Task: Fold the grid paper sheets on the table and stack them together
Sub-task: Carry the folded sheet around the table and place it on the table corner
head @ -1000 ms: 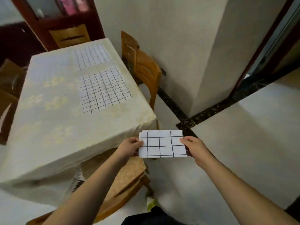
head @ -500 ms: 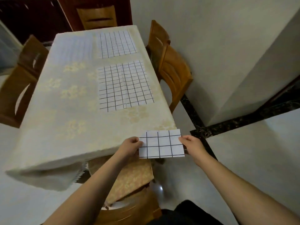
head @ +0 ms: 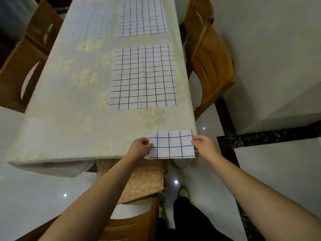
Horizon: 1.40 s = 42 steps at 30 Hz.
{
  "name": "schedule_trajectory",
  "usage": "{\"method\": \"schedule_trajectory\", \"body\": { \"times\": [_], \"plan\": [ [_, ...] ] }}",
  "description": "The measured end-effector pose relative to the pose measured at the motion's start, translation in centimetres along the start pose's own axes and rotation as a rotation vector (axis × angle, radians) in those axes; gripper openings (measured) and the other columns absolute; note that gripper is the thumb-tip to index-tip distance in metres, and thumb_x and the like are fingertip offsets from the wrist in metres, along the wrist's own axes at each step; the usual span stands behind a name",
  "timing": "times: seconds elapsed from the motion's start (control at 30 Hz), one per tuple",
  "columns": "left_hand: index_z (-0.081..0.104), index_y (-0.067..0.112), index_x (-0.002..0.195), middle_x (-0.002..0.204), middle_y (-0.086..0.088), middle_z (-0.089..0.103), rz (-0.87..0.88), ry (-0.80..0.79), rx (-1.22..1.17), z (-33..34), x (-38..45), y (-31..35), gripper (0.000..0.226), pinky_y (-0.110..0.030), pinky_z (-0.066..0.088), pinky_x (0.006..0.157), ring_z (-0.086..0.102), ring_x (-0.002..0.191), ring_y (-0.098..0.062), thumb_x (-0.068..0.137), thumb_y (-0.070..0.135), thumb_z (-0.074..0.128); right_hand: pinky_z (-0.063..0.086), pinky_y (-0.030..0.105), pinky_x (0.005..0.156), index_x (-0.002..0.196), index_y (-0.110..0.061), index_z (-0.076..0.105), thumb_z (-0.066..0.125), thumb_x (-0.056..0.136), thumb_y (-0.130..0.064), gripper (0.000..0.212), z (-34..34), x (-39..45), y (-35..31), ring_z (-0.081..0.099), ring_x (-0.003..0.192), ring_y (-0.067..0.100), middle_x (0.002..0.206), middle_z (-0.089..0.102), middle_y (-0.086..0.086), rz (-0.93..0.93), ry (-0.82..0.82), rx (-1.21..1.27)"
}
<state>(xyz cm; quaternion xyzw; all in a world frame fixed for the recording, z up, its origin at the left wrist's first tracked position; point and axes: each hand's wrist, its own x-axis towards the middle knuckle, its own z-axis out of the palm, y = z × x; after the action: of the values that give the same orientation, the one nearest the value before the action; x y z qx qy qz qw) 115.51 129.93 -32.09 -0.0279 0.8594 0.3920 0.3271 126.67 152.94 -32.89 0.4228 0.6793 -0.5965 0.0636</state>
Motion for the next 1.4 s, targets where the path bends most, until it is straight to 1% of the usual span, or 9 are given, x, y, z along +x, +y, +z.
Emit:
{"method": "schedule_trajectory", "body": {
  "times": [0.23,0.4,0.53,0.63,0.73,0.8,1.0,1.13,1.4],
  "plan": [
    [0.064,0.011,0.115,0.093,0.0,0.065,0.049,0.104,0.076,0.7,2.4,1.4,0.027,-0.034,0.054,0.075,0.064,0.082,-0.021,0.091,0.024,0.065,0.055,0.042,0.085,0.107,-0.017,0.067,0.064,0.088,-0.018,0.019,0.1,3.7,-0.9,0.066,0.089,0.024,0.096,0.071,0.003,-0.09,0.055,-0.288],
    [0.061,0.015,0.118,0.098,-0.001,0.069,0.038,0.138,0.082,1.2,3.2,1.4,0.03,-0.03,0.051,0.074,0.065,0.086,-0.02,0.091,0.028,0.063,0.048,0.027,0.073,0.105,-0.018,0.064,0.062,0.091,-0.02,0.015,0.3,3.9,-1.1,0.063,0.086,0.018,0.088,0.065,-0.005,-0.163,0.089,-0.385],
    [0.055,0.014,0.126,0.112,-0.006,0.067,0.041,0.275,0.07,1.4,3.0,1.6,0.034,-0.028,0.044,0.073,0.058,0.085,-0.015,0.098,0.033,0.051,0.044,0.02,0.066,0.119,-0.022,0.057,0.053,0.097,-0.028,0.023,0.2,3.7,-1.0,0.058,0.089,0.012,0.103,0.06,-0.006,-0.262,0.177,-0.398],
    [0.054,0.015,0.126,0.113,-0.004,0.065,0.166,0.362,0.176,1.7,2.6,1.5,0.031,-0.026,0.045,0.074,0.057,0.086,-0.013,0.098,0.029,0.049,0.046,0.024,0.076,0.126,-0.02,0.054,0.049,0.098,-0.026,0.029,0.3,3.2,-0.9,0.054,0.098,0.013,0.118,0.055,-0.001,-0.407,0.205,-0.424],
    [0.056,0.016,0.128,0.124,-0.004,0.061,0.41,0.328,0.405,3.0,2.7,1.1,0.032,-0.033,0.05,0.09,0.06,0.105,-0.019,0.097,0.023,0.052,0.046,0.03,0.094,0.137,-0.019,0.048,0.046,0.099,-0.026,0.038,1.3,2.8,-0.2,0.049,0.119,0.018,0.134,0.051,0.001,-0.563,0.128,-0.595],
    [0.054,0.014,0.132,0.133,-0.006,0.058,0.573,0.26,0.582,4.4,2.7,0.7,0.039,-0.036,0.044,0.101,0.056,0.119,-0.022,0.093,0.017,0.055,0.032,0.036,0.111,0.145,-0.018,0.039,0.039,0.102,-0.028,0.044,2.5,2.6,0.0,0.037,0.135,0.02,0.147,0.043,0.001,-0.613,0.045,-0.76],
    [0.012,0.016,0.155,0.161,-0.003,0.009,0.616,0.106,0.856,6.8,2.7,-1.1,0.058,-0.041,0.005,0.12,0.004,0.149,-0.022,0.102,0.039,0.018,-0.012,0.033,0.115,0.152,-0.014,-0.001,0.026,0.104,-0.032,0.057,5.4,3.5,1.1,-0.004,0.148,0.018,0.162,0.0,0.003,-0.712,-0.086,-1.165],
    [-0.012,0.026,0.153,0.16,0.004,-0.018,0.539,0.036,0.942,6.9,3.1,-1.4,0.063,-0.041,-0.007,0.12,-0.021,0.146,-0.016,0.097,0.053,0.0,-0.01,0.037,0.117,0.151,-0.017,-0.006,0.006,0.097,-0.049,0.064,4.4,4.8,2.2,-0.007,0.148,0.019,0.161,-0.007,0.003,-0.649,-0.037,-1.294],
    [-0.02,0.033,0.15,0.157,0.008,-0.028,0.461,0.062,0.994,5.2,4.3,-1.8,0.076,-0.04,-0.012,0.118,-0.026,0.144,-0.015,0.091,0.072,0.008,-0.008,0.039,0.118,0.151,-0.018,-0.015,-0.008,0.09,-0.061,0.075,2.6,5.4,2.6,-0.02,0.145,0.015,0.159,-0.02,0.0,-0.582,-0.032,-1.305]
  ]
}}
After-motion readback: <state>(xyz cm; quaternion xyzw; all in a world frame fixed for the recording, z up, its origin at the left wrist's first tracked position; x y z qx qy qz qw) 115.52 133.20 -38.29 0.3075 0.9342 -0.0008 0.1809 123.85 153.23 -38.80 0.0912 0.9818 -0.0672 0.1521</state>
